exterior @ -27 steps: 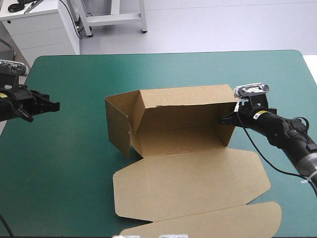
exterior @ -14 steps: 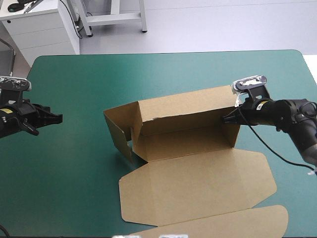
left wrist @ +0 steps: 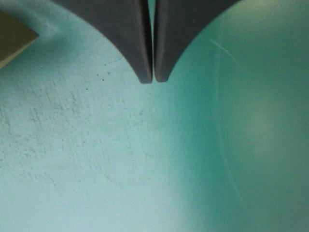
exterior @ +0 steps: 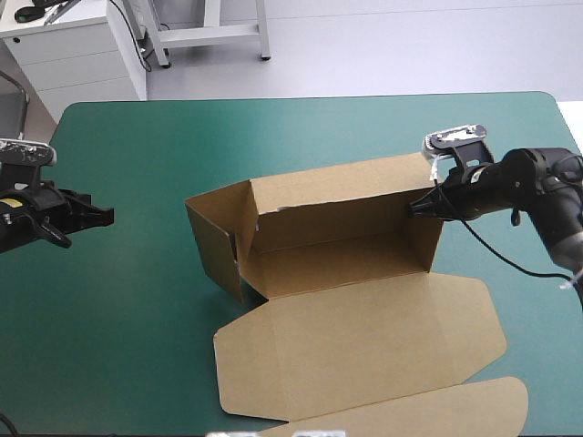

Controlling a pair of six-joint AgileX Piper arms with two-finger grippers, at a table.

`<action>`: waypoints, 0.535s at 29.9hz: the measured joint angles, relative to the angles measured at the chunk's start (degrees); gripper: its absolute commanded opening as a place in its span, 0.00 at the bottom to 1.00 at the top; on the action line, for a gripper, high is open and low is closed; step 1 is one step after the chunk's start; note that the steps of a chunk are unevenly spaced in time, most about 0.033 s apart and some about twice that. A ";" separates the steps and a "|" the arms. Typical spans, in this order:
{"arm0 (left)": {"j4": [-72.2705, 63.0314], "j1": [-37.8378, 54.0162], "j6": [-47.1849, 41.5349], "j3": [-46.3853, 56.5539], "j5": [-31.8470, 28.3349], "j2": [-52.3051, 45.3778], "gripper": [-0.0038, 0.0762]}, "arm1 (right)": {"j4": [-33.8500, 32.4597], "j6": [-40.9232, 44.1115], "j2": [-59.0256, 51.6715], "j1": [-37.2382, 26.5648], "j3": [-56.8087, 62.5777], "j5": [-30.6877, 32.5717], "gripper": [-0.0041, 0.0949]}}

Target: Fold the box

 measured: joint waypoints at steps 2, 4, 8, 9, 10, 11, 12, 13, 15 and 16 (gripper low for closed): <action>0.00 0.00 0.00 0.00 0.00 0.00 0.04 | 0.27 0.00 2.49 0.00 0.00 0.06 0.04; 0.00 0.00 0.00 0.00 0.06 0.00 0.04 | 0.63 -0.05 4.84 -0.02 -0.26 0.25 0.04; 0.00 0.00 0.00 0.00 0.06 0.00 0.04 | 0.83 -0.05 8.09 -0.21 -3.37 2.50 0.04; 0.00 0.00 0.00 0.00 0.06 0.00 0.04 | 0.96 -0.05 9.00 -0.21 -4.39 3.05 0.04; 0.00 0.00 0.00 0.00 0.06 0.00 0.04 | 1.11 0.00 9.74 -0.28 -5.26 3.35 0.04; 0.00 0.00 0.00 0.00 0.06 0.00 0.04 | 1.32 0.00 10.68 -0.28 -6.38 3.59 0.04; 0.00 0.00 0.00 0.00 0.06 0.00 0.04 | 1.45 0.00 11.68 -0.28 -7.52 3.49 0.04; 0.00 0.00 0.00 0.00 0.06 0.00 0.04 | 1.58 0.00 12.76 -0.28 -8.45 2.91 0.04; 0.00 0.00 0.00 0.00 0.06 0.00 0.04 | 2.07 -0.05 15.35 -0.28 -10.82 0.51 0.05; 0.00 0.00 0.00 0.00 0.06 0.00 0.04 | 2.28 -0.17 16.50 -0.28 -11.81 -0.76 0.07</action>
